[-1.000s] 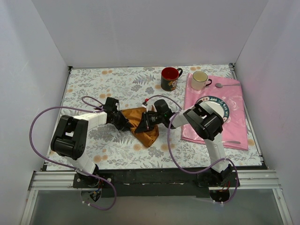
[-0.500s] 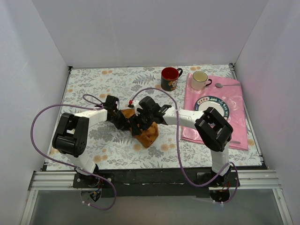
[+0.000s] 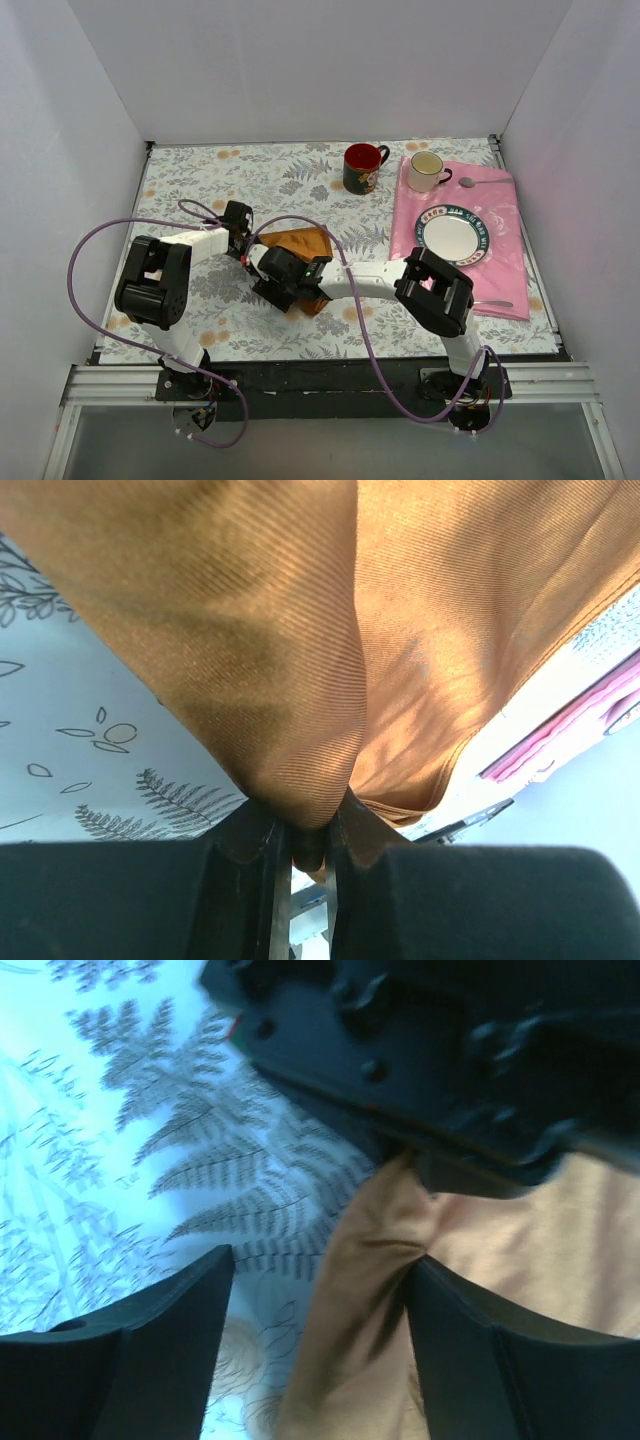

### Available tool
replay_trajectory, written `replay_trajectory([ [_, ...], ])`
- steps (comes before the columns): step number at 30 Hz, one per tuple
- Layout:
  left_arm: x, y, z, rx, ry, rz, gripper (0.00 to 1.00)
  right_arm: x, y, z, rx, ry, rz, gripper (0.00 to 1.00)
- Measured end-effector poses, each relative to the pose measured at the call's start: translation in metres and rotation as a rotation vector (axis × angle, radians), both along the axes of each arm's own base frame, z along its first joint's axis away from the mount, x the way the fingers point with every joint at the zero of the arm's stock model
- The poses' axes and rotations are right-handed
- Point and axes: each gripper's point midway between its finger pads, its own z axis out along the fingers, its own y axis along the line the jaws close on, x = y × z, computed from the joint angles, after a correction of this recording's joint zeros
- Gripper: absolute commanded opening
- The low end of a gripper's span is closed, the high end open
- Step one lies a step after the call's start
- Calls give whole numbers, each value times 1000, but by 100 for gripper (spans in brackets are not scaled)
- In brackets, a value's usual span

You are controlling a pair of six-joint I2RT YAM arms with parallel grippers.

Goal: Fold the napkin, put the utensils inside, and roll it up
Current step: Roll the napkin with the utensil

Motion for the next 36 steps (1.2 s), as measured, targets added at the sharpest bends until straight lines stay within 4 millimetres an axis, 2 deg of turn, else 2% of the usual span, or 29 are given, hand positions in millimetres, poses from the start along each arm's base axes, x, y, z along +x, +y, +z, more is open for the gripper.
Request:
replay_trajectory([
  [9, -3, 1, 0, -4, 3, -33, 0, 28, -9, 2, -70, -135, -69, 40],
  [10, -2, 1, 0, -8, 1, -35, 0, 28, -9, 2, -69, -132, -69, 29],
  [11, -2, 0, 0, -10, 0, -37, 0, 27, -8, 1, -69, -133, -66, 22],
  [12, -1, 0, 0, -13, -2, -39, 0, 26, -7, 1, -69, -132, -63, 9],
  [14, -2, 1, 0, -17, 6, -32, 0, 28, -10, 0, -76, -138, -77, 1],
  [17, 0, 3, 1, -29, 12, -22, 2, 30, -10, 1, -68, -130, -85, 1],
  [18, 0, 3, 1, -30, 11, -22, 10, 30, -9, 0, -63, -122, -83, 1],
  [19, 1, 4, 1, -30, 9, -24, 25, 29, -8, 0, -54, -111, -82, 1],
  [22, 2, 7, 2, -17, -10, -49, 49, 30, -5, 0, -12, -51, -85, 1],
  [23, 3, 7, 4, -15, -23, -62, 60, 31, -5, -1, 7, -17, -86, 1],
  [28, 13, 19, 16, 64, -115, -77, 70, 36, -4, 1, 189, 228, -134, 1],
  [30, 15, 24, 18, 97, -137, -78, 79, 38, -6, 1, 257, 333, -158, 1],
  [36, 18, 33, 28, 149, -189, -77, 84, 42, -7, 4, 427, 582, -209, 1],
])
